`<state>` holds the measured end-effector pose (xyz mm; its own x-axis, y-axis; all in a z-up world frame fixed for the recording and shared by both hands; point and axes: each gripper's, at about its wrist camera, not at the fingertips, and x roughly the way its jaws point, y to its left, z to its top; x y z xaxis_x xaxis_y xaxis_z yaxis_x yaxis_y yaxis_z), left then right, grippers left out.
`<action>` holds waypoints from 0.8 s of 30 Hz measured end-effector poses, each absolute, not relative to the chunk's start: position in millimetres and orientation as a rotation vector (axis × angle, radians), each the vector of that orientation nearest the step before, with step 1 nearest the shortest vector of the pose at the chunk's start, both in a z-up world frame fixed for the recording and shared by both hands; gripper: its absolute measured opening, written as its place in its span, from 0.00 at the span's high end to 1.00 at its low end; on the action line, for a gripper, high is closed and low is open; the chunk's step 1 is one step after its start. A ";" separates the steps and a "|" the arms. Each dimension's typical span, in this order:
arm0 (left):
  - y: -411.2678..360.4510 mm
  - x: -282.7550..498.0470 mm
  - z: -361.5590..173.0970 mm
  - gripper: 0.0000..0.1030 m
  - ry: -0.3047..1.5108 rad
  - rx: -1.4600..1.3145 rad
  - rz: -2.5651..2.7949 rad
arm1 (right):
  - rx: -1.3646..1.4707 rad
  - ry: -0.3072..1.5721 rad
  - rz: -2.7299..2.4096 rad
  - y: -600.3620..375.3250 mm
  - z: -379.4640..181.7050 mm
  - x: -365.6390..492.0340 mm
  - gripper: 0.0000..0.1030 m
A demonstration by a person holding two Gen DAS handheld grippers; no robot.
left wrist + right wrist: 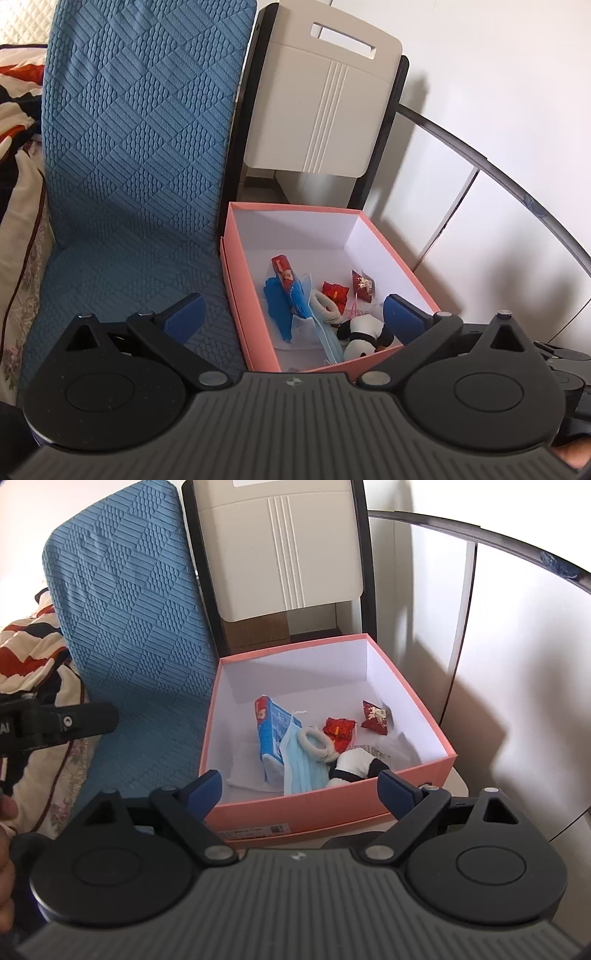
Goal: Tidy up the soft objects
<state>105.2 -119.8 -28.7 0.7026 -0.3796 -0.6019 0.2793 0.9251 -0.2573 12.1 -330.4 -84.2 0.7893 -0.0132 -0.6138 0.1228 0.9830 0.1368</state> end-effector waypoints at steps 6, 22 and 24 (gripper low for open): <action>-117.7 107.3 -31.8 0.00 0.707 -0.164 -0.346 | 0.171 0.667 -0.080 -330.9 -87.1 12.0 0.10; -117.7 106.4 -33.4 0.00 0.700 -0.134 -0.344 | 0.176 0.675 -0.080 -329.1 -94.0 14.2 0.10; -117.5 106.9 -33.7 0.00 0.702 -0.136 -0.343 | 0.176 0.675 -0.078 -329.1 -93.9 14.2 0.10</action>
<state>106.9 -117.5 -33.7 0.7101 -0.3538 -0.6088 0.2633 0.9353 -0.2363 14.2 -329.1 -93.9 0.7782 -0.0147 -0.6278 0.1286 0.9823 0.1363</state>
